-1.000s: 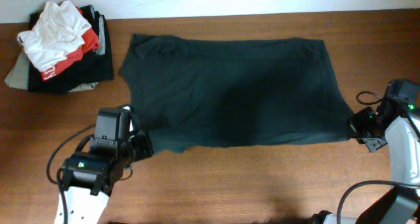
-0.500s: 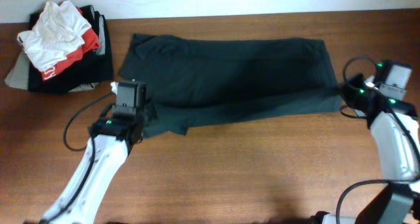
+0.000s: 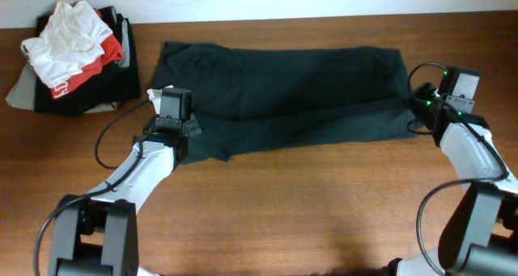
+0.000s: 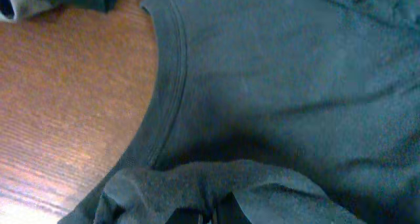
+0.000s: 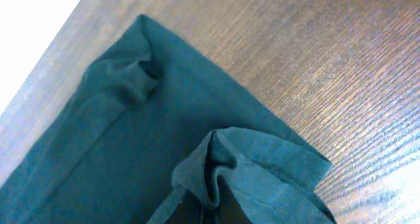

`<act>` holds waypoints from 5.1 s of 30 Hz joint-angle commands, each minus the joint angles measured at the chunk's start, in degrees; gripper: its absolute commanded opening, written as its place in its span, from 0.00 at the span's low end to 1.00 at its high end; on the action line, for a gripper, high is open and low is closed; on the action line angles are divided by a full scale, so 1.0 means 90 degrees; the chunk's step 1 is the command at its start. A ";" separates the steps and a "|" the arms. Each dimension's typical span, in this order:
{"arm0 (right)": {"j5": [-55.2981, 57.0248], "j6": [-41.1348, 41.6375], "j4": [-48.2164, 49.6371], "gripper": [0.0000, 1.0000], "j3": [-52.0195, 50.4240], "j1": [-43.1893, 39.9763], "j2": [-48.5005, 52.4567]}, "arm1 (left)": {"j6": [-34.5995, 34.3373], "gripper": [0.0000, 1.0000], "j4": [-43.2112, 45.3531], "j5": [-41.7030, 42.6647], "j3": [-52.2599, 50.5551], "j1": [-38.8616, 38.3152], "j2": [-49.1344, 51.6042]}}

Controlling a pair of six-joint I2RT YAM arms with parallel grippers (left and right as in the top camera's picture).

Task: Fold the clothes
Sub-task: 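Lift the bottom hem with both grippers and fold it up toward the collar, then carry the hem to the top edge and release both grippers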

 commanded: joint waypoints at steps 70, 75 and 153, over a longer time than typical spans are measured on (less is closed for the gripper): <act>-0.0510 -0.2402 -0.4748 0.99 0.4932 0.0755 0.1807 | 0.1715 0.98 -0.3344 0.3235 0.7766 0.1302 0.4981; -0.0508 -0.2402 -0.4719 0.99 0.4932 0.0755 0.1819 | 0.1715 0.84 -0.3308 0.3495 0.7766 0.1302 0.5231; -0.0100 -0.1484 -0.2601 0.04 0.5761 0.0425 0.4325 | 0.1717 0.01 -0.3728 0.2788 0.7798 0.1316 0.4590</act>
